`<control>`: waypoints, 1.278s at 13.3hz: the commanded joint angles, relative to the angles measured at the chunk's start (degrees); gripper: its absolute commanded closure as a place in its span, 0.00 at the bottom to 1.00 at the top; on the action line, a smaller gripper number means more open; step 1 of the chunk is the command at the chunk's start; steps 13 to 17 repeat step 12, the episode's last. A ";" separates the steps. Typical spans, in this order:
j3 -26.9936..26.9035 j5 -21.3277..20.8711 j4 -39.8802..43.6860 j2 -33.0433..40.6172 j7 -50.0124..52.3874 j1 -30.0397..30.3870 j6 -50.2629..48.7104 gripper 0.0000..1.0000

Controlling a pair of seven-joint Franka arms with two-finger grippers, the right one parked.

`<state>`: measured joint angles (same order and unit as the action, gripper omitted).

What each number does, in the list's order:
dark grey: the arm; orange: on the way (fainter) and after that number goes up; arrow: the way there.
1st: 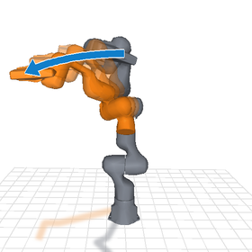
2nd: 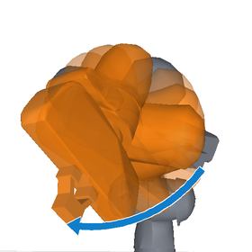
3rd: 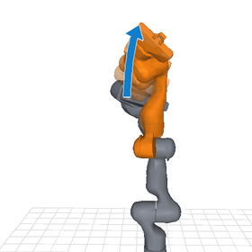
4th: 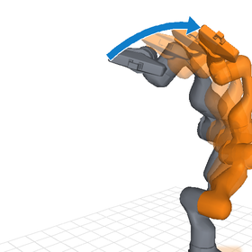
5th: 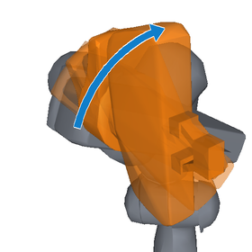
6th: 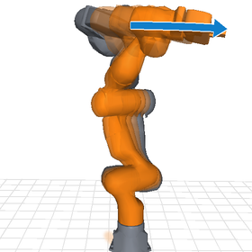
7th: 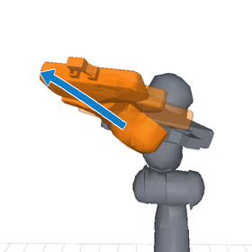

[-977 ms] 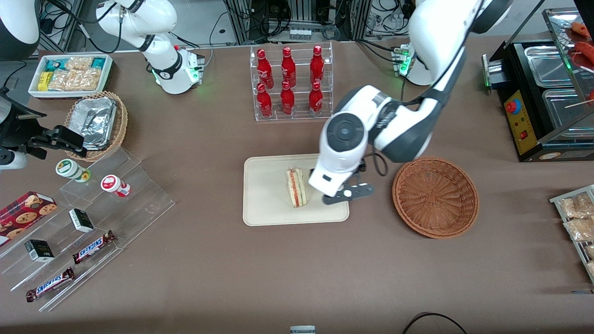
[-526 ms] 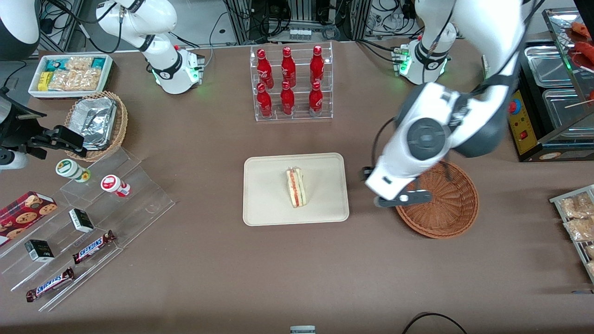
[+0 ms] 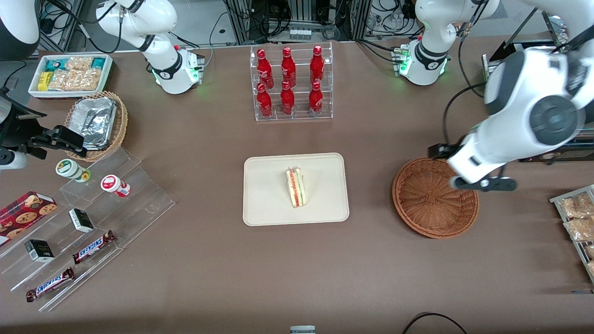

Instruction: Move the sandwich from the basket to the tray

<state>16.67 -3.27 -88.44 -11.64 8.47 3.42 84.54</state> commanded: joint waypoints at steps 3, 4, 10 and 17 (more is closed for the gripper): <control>-3.20 0.80 -1.91 7.76 -8.11 2.56 -5.70 0.00; -4.44 0.98 -1.83 8.55 -9.60 2.12 -7.09 0.00; -12.27 2.03 -2.00 13.13 -10.93 -2.19 -10.97 0.00; -12.97 2.03 -2.00 13.66 -10.93 -2.19 -11.15 0.00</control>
